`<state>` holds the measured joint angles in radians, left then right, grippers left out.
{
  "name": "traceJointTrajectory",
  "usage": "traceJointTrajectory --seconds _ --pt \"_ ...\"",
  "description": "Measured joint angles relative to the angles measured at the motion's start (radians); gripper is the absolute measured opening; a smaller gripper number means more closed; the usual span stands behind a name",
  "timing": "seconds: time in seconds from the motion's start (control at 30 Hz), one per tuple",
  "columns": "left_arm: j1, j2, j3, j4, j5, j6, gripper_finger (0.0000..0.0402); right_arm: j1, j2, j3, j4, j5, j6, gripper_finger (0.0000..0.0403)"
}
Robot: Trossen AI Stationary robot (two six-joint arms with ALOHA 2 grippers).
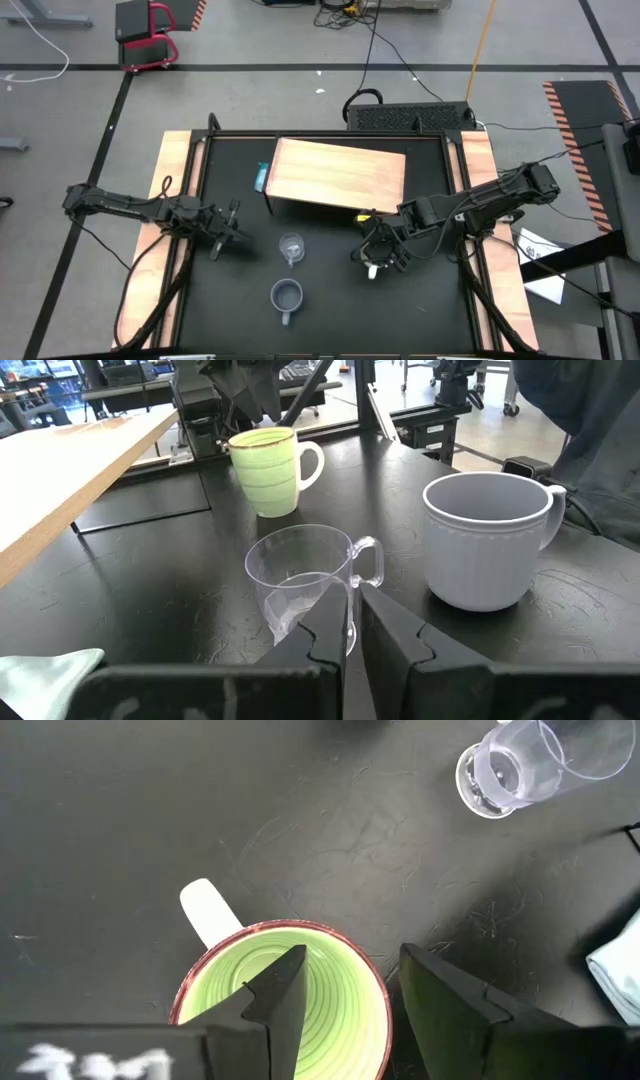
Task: Stack small to large cups/mugs on shelf
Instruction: Put the green cup on the shelf
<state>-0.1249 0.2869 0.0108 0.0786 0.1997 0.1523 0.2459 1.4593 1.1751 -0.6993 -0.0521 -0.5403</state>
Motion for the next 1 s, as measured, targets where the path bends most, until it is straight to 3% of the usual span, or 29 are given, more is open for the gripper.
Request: traceJointTrajectory --seconds 0.6,1.0 --pt "0.000 0.000 0.000 0.000 0.000 0.000 0.0033 0.018 0.073 -0.003 0.003 -0.001 -0.226 0.0150" --pt "0.000 0.000 0.000 0.000 0.000 0.000 0.0033 0.017 0.073 -0.003 0.015 0.002 -0.253 0.0150"
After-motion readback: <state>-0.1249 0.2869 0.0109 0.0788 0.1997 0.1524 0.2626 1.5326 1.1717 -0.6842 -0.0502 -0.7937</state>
